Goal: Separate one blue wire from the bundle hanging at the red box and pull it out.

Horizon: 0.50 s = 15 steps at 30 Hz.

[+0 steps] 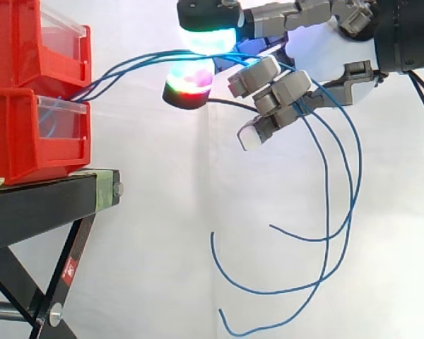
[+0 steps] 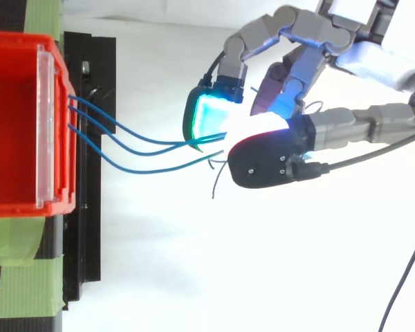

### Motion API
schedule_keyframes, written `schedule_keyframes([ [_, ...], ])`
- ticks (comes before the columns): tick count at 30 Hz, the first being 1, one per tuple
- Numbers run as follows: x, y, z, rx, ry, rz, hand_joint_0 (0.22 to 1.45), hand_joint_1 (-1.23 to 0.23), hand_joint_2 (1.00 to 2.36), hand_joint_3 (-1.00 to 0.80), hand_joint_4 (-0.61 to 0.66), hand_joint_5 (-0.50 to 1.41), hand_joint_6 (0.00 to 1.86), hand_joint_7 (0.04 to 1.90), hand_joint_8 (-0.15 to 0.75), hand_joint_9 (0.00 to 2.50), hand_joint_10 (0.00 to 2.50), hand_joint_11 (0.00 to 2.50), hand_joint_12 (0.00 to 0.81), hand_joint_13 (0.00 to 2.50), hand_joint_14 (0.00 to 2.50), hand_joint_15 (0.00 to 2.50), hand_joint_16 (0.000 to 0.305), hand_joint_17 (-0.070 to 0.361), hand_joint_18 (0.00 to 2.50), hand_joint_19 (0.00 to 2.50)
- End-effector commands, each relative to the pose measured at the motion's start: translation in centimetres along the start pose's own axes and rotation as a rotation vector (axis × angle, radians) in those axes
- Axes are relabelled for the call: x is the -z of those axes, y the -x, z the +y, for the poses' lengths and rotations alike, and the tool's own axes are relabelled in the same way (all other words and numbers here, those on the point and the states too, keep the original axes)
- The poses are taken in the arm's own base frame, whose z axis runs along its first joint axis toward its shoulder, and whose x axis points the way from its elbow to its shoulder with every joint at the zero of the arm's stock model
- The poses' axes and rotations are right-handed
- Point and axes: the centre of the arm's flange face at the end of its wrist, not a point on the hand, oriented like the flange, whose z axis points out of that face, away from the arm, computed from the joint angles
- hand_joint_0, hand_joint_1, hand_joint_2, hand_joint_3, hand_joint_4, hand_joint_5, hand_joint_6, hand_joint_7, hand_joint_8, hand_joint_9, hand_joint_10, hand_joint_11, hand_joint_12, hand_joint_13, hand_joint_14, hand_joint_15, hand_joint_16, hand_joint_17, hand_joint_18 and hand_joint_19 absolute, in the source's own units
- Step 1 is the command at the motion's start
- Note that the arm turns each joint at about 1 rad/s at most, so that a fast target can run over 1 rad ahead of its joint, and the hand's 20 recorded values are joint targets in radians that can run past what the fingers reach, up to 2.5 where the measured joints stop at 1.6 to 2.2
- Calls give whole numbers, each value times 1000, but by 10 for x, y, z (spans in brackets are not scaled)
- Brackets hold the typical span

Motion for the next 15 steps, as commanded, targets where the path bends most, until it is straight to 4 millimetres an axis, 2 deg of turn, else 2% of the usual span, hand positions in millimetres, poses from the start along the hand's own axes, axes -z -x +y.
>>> schedule_keyframes([
  [1,0,0,0,0,0,0,633,-849,1021,-152,50,-197,943,898,293,1320,1,1711,411,1228,569,1661,48,109,940,690],
  [15,0,0,0,0,0,0,662,-940,1019,-205,130,-219,941,881,286,1172,3,1695,412,1157,499,1677,51,115,882,643],
])
